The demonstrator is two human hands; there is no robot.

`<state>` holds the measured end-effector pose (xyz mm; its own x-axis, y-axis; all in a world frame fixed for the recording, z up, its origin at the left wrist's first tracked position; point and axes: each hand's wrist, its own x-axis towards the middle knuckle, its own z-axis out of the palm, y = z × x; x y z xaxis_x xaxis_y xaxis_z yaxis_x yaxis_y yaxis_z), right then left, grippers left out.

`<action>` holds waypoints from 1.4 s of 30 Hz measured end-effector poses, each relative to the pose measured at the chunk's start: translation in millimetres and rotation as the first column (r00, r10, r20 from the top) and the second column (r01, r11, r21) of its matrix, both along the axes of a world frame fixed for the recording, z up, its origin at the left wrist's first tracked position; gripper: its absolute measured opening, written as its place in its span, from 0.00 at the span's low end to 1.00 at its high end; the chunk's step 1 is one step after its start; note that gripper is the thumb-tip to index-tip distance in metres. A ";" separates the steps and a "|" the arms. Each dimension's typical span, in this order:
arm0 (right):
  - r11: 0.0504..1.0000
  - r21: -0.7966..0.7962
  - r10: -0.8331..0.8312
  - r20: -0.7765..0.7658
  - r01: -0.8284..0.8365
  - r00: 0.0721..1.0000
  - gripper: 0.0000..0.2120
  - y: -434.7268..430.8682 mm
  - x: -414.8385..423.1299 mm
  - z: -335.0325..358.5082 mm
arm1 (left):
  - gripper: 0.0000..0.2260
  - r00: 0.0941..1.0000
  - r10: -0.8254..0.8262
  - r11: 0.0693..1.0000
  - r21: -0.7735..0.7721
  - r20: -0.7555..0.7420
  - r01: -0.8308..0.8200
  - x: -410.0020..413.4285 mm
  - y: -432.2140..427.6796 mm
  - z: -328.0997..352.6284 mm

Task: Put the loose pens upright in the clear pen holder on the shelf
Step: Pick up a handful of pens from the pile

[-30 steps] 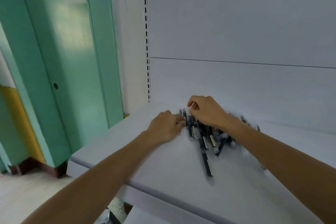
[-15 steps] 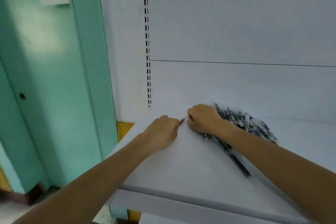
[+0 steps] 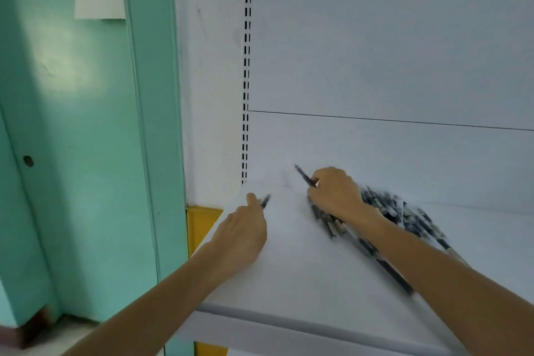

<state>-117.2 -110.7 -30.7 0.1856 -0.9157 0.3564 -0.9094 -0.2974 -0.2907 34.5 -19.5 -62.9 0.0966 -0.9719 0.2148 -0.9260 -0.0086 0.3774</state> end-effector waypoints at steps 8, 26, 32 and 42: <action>0.992 -0.113 -0.009 0.400 0.060 0.916 0.05 31.5 -88.3 25.2 | 0.12 0.957 -0.225 0.971 -0.123 -0.185 0.204 -54.4 -3.0 23.1; 0.870 0.039 -0.436 0.527 0.492 0.729 0.15 206.9 -474.5 19.0 | 0.07 0.538 -0.686 0.641 -0.055 -0.490 0.766 -456.7 52.7 28.6; 0.829 -0.031 -0.470 0.501 0.558 0.727 0.39 264.9 -571.5 16.2 | 0.05 0.480 -0.737 0.562 -0.037 -0.475 0.827 -565.0 86.5 21.0; 0.849 -0.043 -0.403 0.592 0.526 0.698 0.41 262.4 -652.7 -10.2 | 0.17 0.523 -0.777 0.587 -0.103 -0.351 0.803 -653.8 78.4 9.6</action>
